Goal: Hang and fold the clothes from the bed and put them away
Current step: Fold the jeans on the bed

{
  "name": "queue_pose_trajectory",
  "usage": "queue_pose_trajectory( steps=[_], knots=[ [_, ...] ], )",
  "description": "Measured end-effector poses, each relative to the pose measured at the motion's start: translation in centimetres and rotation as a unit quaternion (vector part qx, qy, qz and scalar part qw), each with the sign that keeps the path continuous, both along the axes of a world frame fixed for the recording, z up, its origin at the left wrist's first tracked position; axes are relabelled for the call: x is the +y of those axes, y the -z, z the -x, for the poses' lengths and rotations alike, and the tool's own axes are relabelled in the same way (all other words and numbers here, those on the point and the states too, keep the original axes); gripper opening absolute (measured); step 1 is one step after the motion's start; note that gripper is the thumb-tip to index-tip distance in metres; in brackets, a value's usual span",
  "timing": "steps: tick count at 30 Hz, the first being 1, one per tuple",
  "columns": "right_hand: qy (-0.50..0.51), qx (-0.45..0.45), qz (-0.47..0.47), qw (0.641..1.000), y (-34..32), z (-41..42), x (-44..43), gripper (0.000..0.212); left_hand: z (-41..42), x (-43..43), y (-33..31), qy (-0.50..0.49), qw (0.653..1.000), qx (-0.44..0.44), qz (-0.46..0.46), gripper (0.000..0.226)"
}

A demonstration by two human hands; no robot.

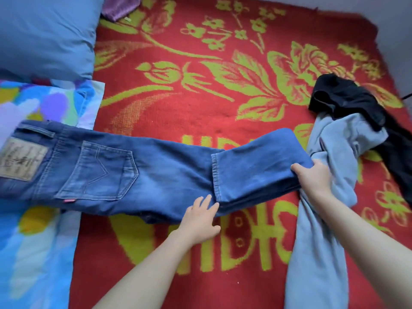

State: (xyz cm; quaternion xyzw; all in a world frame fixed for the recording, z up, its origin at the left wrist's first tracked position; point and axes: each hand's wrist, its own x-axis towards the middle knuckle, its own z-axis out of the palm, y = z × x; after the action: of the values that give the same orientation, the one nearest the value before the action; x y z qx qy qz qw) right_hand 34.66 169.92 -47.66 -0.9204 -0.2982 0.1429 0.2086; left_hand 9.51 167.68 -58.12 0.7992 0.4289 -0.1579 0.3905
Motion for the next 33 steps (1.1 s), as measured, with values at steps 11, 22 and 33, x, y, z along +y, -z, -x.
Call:
queue_pose_trajectory(
  steps=[11, 22, 33],
  knots=[
    [-0.396, 0.072, -0.066, 0.913, -3.7, 21.9, 2.1, 0.048, 10.8, 5.2, -3.2, -0.662, 0.493, -0.44, 0.353, 0.055],
    [-0.241, 0.139, 0.184, 0.943, 5.4, 16.8, -0.3, 0.053, 15.4, 4.7, 0.3, -0.701, 0.612, -0.304, 0.203, 0.029],
    [0.048, 0.408, 0.063, 0.909, 9.4, 14.9, -0.4, 0.058, 15.5, 0.9, 1.1, -0.182, 0.945, 0.076, -0.262, 0.079]
  ],
)
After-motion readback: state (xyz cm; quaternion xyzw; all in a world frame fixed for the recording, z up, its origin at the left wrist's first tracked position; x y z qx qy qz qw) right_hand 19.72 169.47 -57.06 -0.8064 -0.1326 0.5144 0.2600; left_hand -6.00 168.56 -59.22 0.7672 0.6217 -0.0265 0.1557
